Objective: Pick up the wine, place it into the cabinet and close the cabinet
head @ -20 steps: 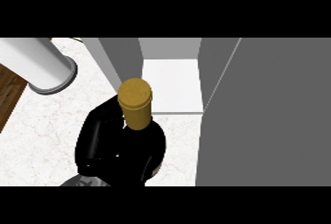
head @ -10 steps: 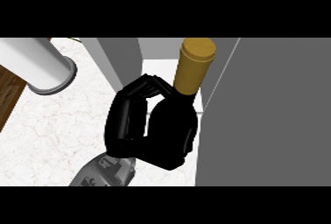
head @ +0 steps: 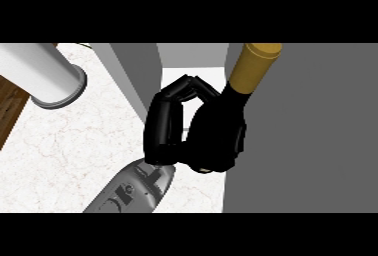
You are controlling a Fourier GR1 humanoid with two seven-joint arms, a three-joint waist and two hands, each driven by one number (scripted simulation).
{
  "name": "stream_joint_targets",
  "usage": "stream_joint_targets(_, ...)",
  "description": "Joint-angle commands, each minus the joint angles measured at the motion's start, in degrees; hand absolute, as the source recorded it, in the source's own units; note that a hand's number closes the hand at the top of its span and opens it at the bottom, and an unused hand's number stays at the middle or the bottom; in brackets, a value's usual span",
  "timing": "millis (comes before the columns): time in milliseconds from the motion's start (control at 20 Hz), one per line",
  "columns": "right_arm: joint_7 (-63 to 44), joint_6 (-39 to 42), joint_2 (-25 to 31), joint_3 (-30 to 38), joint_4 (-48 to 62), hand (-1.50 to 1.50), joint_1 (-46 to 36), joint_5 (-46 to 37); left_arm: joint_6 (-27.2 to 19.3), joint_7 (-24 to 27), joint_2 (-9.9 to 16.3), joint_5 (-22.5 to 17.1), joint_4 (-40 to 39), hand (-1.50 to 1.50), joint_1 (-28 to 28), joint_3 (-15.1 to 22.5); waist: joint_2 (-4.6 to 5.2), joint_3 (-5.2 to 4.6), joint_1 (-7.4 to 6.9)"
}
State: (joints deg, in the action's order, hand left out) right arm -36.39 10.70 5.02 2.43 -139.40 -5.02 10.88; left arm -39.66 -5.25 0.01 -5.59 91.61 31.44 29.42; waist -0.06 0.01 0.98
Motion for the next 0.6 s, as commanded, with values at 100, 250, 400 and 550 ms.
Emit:
stream_joint_targets(100,-1.8,0.2,-0.4,-1.2,-7.7,-1.50,2.7,4.2,-3.2,7.8,0.0,-8.2,-8.9,1.50,3.6,0.5,0.16,-0.02,0.51)
stream_joint_targets(250,1.9,1.1,-1.5,-1.1,-5.5,-1.50,4.7,4.2,-0.9,9.7,0.0,-8.8,-6.3,1.50,-1.3,-0.1,0.07,-0.01,-0.18)
stream_joint_targets(400,3.0,2.1,-1.6,-1.2,-7.4,-1.50,7.4,4.6,-1.7,12.3,0.0,-9.5,-4.8,1.50,-4.8,0.9,-0.04,0.01,-0.26)
stream_joint_targets(550,-5.9,-1.7,1.1,0.8,-7.3,-1.50,-1.0,6.7,-1.6,17.2,0.0,-15.5,-12.7,1.50,1.3,-2.3,0.11,-0.04,0.05)
